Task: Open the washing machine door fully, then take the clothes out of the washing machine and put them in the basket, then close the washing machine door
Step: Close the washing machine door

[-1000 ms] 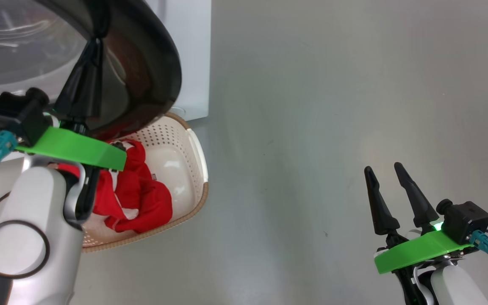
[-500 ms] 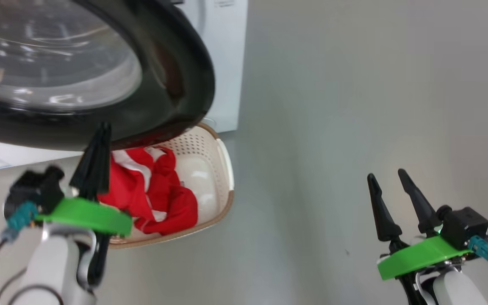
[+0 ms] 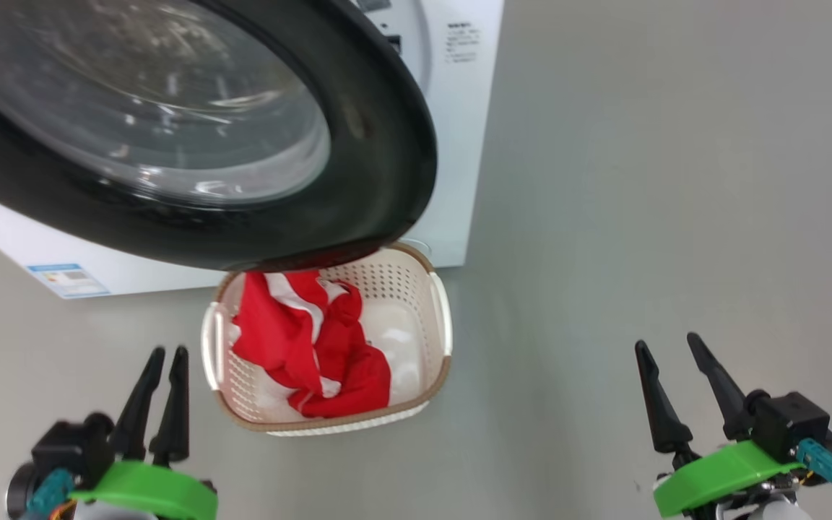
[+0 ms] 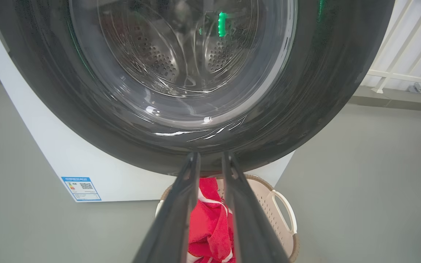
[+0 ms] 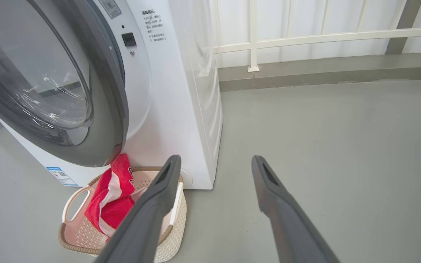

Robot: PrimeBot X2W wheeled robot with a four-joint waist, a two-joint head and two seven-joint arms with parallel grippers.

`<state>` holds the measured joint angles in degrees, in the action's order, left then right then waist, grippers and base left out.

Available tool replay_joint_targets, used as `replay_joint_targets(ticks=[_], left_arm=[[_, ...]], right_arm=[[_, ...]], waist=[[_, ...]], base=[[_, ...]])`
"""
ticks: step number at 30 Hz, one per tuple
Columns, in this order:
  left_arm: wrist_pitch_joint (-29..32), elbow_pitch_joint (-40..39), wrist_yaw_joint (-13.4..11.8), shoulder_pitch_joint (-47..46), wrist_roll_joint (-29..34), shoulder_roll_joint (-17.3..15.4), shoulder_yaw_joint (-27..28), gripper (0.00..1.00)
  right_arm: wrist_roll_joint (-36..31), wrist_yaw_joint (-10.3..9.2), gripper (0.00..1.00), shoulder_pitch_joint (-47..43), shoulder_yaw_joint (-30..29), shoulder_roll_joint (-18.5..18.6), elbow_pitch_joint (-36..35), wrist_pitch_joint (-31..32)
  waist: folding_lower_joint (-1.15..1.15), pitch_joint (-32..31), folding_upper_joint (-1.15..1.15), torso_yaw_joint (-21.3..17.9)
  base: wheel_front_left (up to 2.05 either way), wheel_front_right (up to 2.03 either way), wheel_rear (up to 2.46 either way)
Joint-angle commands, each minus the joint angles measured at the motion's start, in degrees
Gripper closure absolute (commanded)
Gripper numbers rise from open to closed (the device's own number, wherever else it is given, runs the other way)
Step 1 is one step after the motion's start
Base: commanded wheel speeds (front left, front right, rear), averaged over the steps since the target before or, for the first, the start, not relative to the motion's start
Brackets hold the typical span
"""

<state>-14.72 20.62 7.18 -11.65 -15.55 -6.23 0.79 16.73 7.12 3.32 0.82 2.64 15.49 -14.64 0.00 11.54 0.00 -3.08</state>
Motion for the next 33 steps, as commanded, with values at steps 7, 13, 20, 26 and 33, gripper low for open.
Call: replay_joint_targets(ticks=[7,13,20,26,33], left_arm=[[-0.28,-3.40,0.31,4.69,1.77,0.52,4.64,0.44],[-0.28,-5.47,0.31,7.99,2.91,1.30,6.69,0.00],[-0.28,-7.87,0.31,11.21,4.56,1.89,8.56,0.00],[-0.28,-9.24,0.31,12.66,5.01,2.85,9.49,0.00],[-0.28,-9.87,0.31,12.08,5.40,3.19,9.49,0.00]], right_arm=[[-1.18,0.36,0.00,-2.18,0.62,0.24,-0.83,-0.36],[-1.40,0.36,0.00,-3.59,0.23,0.24,-1.00,-0.36],[-1.43,0.36,0.00,-4.35,0.34,0.24,-1.16,-0.36],[-1.17,0.36,0.00,-4.33,0.03,0.24,-1.34,-0.36],[-1.58,0.36,0.00,-4.19,-0.41,0.24,-1.36,-0.36]], waist=[[0.00,-4.61,0.00,4.19],[0.00,-6.11,0.00,5.20],[0.00,-6.40,0.00,4.97],[0.00,-5.67,0.00,4.59],[0.00,-5.47,0.00,4.79]], base=[[0.00,0.00,0.00],[0.00,0.00,0.00],[0.00,0.00,0.00],[0.00,0.00,0.00],[0.00,0.00,0.00]])
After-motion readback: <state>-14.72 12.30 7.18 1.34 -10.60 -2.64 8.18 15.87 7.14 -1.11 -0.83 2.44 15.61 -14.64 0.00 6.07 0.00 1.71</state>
